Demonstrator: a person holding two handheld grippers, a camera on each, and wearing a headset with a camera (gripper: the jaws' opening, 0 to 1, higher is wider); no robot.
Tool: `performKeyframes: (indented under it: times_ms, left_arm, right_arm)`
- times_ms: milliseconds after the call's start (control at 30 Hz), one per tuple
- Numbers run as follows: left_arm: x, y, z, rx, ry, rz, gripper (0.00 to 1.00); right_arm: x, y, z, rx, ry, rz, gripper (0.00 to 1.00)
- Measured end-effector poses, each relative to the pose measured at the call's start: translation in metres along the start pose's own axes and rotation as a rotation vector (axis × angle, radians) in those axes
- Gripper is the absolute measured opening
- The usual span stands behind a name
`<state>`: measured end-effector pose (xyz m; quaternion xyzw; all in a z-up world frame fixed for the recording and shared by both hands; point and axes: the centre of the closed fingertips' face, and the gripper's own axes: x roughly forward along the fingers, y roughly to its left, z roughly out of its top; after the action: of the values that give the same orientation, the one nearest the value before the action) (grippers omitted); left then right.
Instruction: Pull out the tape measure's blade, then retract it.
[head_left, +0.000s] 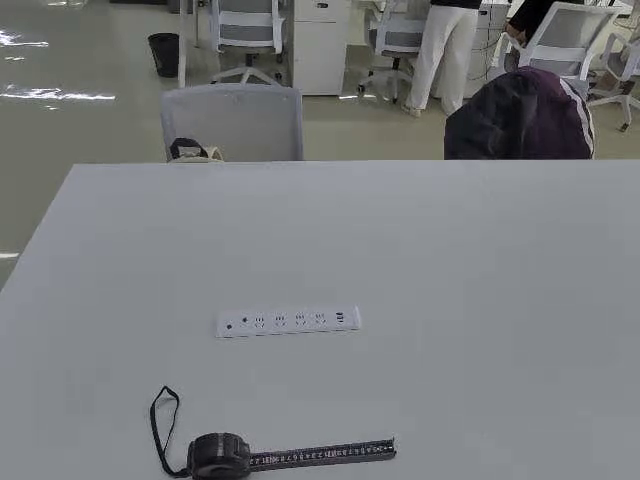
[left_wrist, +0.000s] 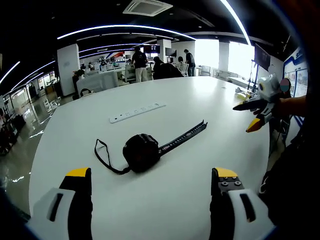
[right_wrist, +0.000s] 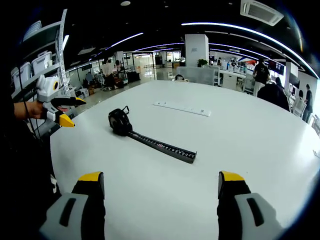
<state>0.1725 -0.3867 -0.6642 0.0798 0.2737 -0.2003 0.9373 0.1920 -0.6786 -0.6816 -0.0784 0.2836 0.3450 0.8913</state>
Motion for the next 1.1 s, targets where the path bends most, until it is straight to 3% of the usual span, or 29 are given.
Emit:
performKeyframes:
  times_ms: [233, 400, 700, 867, 967, 1100]
  left_arm:
    - [-0.002, -0.006, -0.003, -0.024, 0.002, 0.016, 0.99]
    - [-0.002, -0.003, 0.003, -0.064, -0.018, 0.059, 0.99]
    - [-0.001, 0.007, 0.000, -0.130, -0.018, 0.142, 0.99]
    - [0.004, 0.008, 0.002, -0.123, 0.004, 0.189, 0.99]
    - [0.012, 0.009, 0.001, -0.099, 0.014, 0.192, 0.99]
    - [0.021, 0.009, -0.002, -0.090, 0.023, 0.190, 0.99]
  right_arm:
    - [-0.001, -0.001, -0.002, -0.003, 0.008, -0.004, 0.96]
    - [-0.002, -0.002, -0.002, -0.003, 0.005, -0.003, 0.96]
    - [-0.004, -0.005, -0.001, -0.015, 0.004, -0.004, 0.95]
    - [-0.005, -0.004, 0.000, -0.026, 0.005, 0.003, 0.94]
    - [-0.003, 0.001, -0.003, -0.027, 0.017, 0.050, 0.90]
    - [-0.002, 0.003, -0.003, -0.053, 0.024, 0.068, 0.89]
